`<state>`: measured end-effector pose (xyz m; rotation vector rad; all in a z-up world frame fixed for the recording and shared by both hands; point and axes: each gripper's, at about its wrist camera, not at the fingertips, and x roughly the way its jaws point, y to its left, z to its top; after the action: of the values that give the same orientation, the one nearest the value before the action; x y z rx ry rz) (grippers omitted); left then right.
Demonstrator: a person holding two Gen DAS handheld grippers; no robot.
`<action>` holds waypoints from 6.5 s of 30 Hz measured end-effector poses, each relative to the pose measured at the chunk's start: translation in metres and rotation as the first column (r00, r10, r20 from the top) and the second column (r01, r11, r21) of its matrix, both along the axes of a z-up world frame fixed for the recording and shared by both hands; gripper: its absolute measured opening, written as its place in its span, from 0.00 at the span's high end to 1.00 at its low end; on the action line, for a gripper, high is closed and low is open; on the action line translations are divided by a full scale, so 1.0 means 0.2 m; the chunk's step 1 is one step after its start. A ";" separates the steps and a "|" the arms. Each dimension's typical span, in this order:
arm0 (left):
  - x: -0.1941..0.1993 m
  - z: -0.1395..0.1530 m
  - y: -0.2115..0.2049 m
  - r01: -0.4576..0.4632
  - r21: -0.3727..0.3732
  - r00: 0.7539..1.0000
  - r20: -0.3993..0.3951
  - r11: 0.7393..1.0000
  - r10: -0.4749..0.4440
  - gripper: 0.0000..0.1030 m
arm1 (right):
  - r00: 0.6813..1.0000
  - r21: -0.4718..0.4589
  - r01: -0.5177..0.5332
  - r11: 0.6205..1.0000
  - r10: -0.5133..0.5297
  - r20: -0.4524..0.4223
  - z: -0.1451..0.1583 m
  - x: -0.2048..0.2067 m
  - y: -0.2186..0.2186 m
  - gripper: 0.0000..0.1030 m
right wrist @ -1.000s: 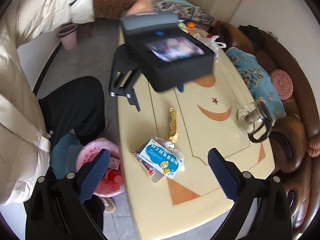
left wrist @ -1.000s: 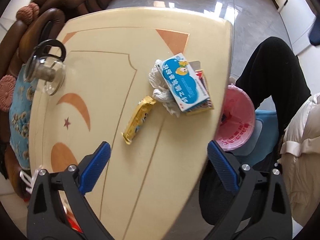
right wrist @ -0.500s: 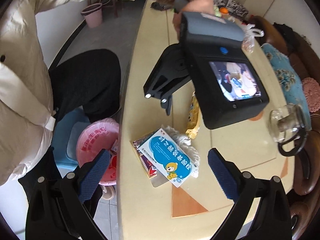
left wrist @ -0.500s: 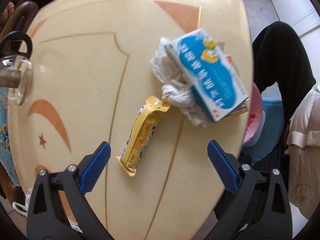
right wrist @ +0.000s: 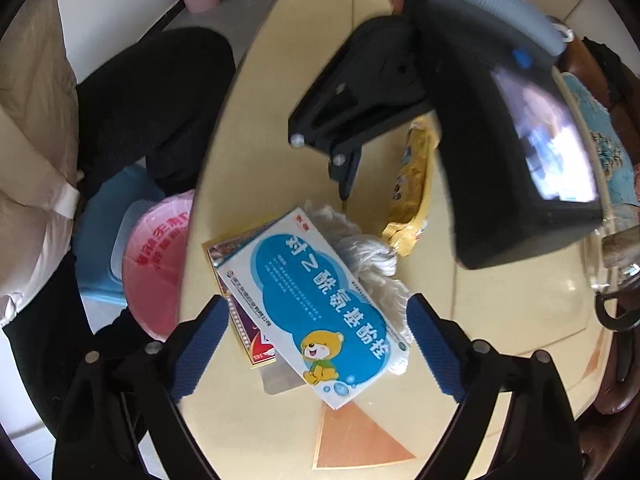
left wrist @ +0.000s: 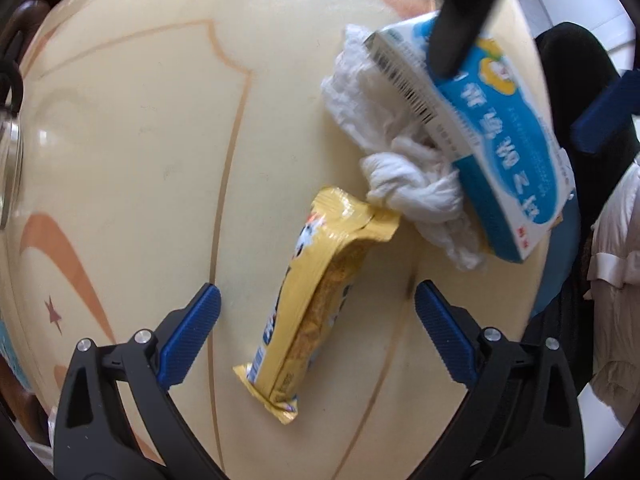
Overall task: Collect trash
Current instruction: 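Grasp the yellow snack bar with the left tool while the right tool grasps the blue-white medicine box, then lift the snack bar and medicine box and carry them toward the pink bin, then open both tools over the bin to drop the snack bar and medicine box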
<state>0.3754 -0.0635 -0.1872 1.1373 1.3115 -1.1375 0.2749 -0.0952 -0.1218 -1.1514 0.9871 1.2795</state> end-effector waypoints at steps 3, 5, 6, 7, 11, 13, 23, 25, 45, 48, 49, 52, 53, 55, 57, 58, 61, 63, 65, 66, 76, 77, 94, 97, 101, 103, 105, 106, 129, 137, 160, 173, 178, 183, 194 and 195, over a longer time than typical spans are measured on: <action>0.02 0.00 -0.01 0.006 -0.005 1.000 -0.009 1.000 -0.006 0.08 | 1.000 -0.007 0.003 1.000 -0.003 -0.015 -0.04 0.02 0.01 0.16; 0.03 0.00 -0.02 0.009 -0.013 1.000 -0.007 1.000 -0.009 0.08 | 0.999 0.004 0.019 1.000 -0.019 -0.040 -0.05 0.04 0.01 0.16; 0.03 0.00 -0.01 0.012 -0.019 1.000 -0.002 1.000 -0.012 0.08 | 0.998 0.003 0.024 1.000 -0.024 -0.058 -0.06 0.05 0.01 0.16; 0.03 0.00 -0.02 0.013 -0.024 1.000 0.002 1.000 -0.013 0.08 | 0.998 -0.001 0.027 1.000 -0.027 -0.063 -0.08 0.06 0.01 0.16; -0.02 0.02 0.00 0.034 -0.029 0.999 0.029 0.999 -0.033 0.08 | 0.989 -0.013 0.082 0.997 -0.083 -0.122 -0.13 0.08 0.00 0.19; -0.02 0.04 0.00 0.017 -0.036 1.000 0.024 0.999 -0.016 0.08 | 0.972 0.000 0.168 0.986 -0.165 -0.170 -0.12 0.13 -0.01 0.26; -0.04 0.13 0.06 -0.083 -0.078 0.996 0.038 0.994 0.086 0.31 | 0.905 0.002 0.395 0.919 -0.389 -0.171 -0.14 0.13 -0.06 0.28; -0.09 0.16 0.07 -0.086 -0.081 0.995 0.040 0.993 0.089 0.46 | 0.886 0.004 0.441 0.897 -0.435 -0.159 -0.14 0.12 -0.06 0.29; -0.17 0.34 0.36 -0.550 -0.182 0.810 0.125 0.815 0.574 0.82 | 0.581 0.106 0.814 0.572 -0.804 -0.124 -0.05 0.06 -0.19 0.33; -0.30 0.35 0.37 -0.582 -0.223 0.770 0.159 0.782 0.618 0.82 | 0.552 0.122 0.833 0.540 -0.823 -0.134 -0.01 0.03 -0.22 0.33; -0.31 0.38 0.39 -0.593 -0.229 0.761 0.153 0.772 0.631 0.82 | 0.544 0.127 0.839 0.530 -0.829 -0.133 0.01 0.06 -0.24 0.34; -0.40 0.43 0.42 -0.610 -0.256 0.740 0.153 0.750 0.655 0.82 | 0.508 0.164 0.857 0.488 -0.854 -0.114 0.10 0.02 -0.26 0.34; -0.41 0.46 0.44 -0.618 -0.264 0.733 0.147 0.740 0.664 0.82 | 0.498 0.176 0.861 0.477 -0.862 -0.101 0.12 0.01 -0.27 0.34; -0.46 0.50 0.44 -0.641 -0.287 0.704 0.152 0.712 0.694 0.82 | 0.468 0.199 0.873 0.445 -0.880 -0.086 0.20 -0.02 -0.29 0.34; -0.49 0.54 0.44 -0.661 -0.307 0.682 0.133 0.684 0.719 0.83 | 0.447 0.232 0.876 0.423 -0.893 -0.059 0.27 -0.06 -0.29 0.34; -0.51 0.58 0.45 -0.674 -0.322 0.667 0.121 0.665 0.735 0.83 | 0.441 0.243 0.876 0.418 -0.896 -0.051 0.29 -0.07 -0.29 0.34; -0.56 0.65 0.45 -0.699 -0.349 0.634 0.099 0.623 0.767 0.83 | 0.420 0.272 0.879 0.393 -0.906 -0.049 0.37 -0.14 -0.30 0.34; -0.60 0.68 0.48 -0.702 -0.370 0.625 0.091 0.609 0.775 0.83 | 0.409 0.290 0.879 0.377 -0.911 -0.055 0.42 -0.18 -0.31 0.34; -0.60 0.69 0.48 -0.705 -0.376 0.615 0.099 0.602 0.782 0.83 | 0.408 0.307 0.875 0.375 -0.912 -0.049 0.45 -0.21 -0.30 0.34; -0.62 0.72 0.48 -0.707 -0.386 0.608 0.097 0.593 0.788 0.83 | 0.408 0.316 0.871 0.376 -0.912 -0.039 0.48 -0.25 -0.30 0.34; -0.89 0.77 0.45 -0.685 -0.437 0.595 0.126 0.583 0.794 0.83 | 0.437 0.362 0.844 0.395 -0.898 -0.041 0.57 -0.57 -0.21 0.34; -0.93 0.77 0.44 -0.680 -0.439 0.600 0.127 0.587 0.790 0.83 | 0.440 0.365 0.842 0.398 -0.897 -0.039 0.58 -0.60 -0.20 0.34; -1.32 0.74 0.32 -0.618 -0.443 0.654 0.169 0.649 0.737 0.83 | 0.473 0.360 0.823 0.439 -0.881 -0.006 0.54 -0.99 -0.17 0.34; -1.36 0.70 0.29 -0.610 -0.440 0.667 0.163 0.659 0.727 0.83 | 0.472 0.350 0.827 0.441 -0.881 -0.005 0.50 -1.04 -0.18 0.34; -1.41 0.65 0.26 -0.605 -0.433 0.684 0.148 0.668 0.715 0.83 | 0.473 0.332 0.832 0.444 -0.881 -0.006 0.45 -1.09 -0.19 0.34; -1.43 0.62 0.25 -0.605 -0.434 0.688 0.137 0.667 0.713 0.83 | 0.471 0.325 0.836 0.442 -0.882 -0.012 0.42 -1.11 -0.19 0.34; -1.45 0.58 0.24 -0.610 -0.438 0.683 0.133 0.660 0.719 0.83 | 0.469 0.319 0.840 0.438 -0.883 -0.023 0.39 -1.13 -0.20 0.34; -1.45 0.56 0.24 -0.612 -0.437 0.682 0.130 0.659 0.720 0.83 | 0.467 0.315 0.844 0.435 -0.884 -0.031 0.37 -1.14 -0.20 0.34; -1.49 0.15 0.15 -0.660 -0.355 0.693 0.053 0.662 0.719 0.83 | 0.439 0.240 0.879 0.413 -0.896 -0.067 0.01 -1.21 -0.25 0.34; -1.44 -0.10 0.11 -0.693 -0.280 0.693 -0.002 0.665 0.721 0.83 | 0.413 0.180 0.903 0.390 -0.904 -0.112 -0.21 -1.18 -0.28 0.34; -1.26 -0.71 0.13 -0.777 -0.099 0.630 -0.142 0.622 0.764 0.83 | 0.340 0.005 0.939 0.344 -0.924 -0.177 -0.83 -0.97 -0.31 0.34; -1.18 -0.94 0.13 -0.812 0.008 0.570 -0.206 0.583 0.796 0.83 | 0.313 -0.052 0.943 0.329 -0.927 -0.205 -1.04 -0.91 -0.30 0.34; -1.18 -0.97 0.12 -0.807 0.017 0.576 -0.191 0.590 0.795 0.83 | 0.312 -0.069 0.941 0.332 -0.927 -0.208 -1.08 -0.89 -0.29 0.34; -1.18 -0.97 0.12 -0.804 0.040 0.576 -0.202 0.594 0.792 0.61 | 0.306 -0.075 0.941 0.329 -0.927 -0.218 -1.10 -0.88 -0.30 0.32; -1.18 -0.94 0.12 -0.801 0.028 0.586 -0.170 0.598 0.792 0.42 | 0.303 -0.078 0.942 0.325 -0.929 -0.210 -1.11 -0.87 -0.30 0.23; -1.19 -0.94 0.12 -0.798 0.028 0.589 -0.172 0.602 0.790 0.42 | 0.305 -0.079 0.942 0.327 -0.929 -0.210 -1.11 -0.87 -0.30 0.23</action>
<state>0.1383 -0.0387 -0.3755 0.2870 1.6613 -0.5676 0.1002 -0.1551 -0.3445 -0.1680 1.4597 0.4066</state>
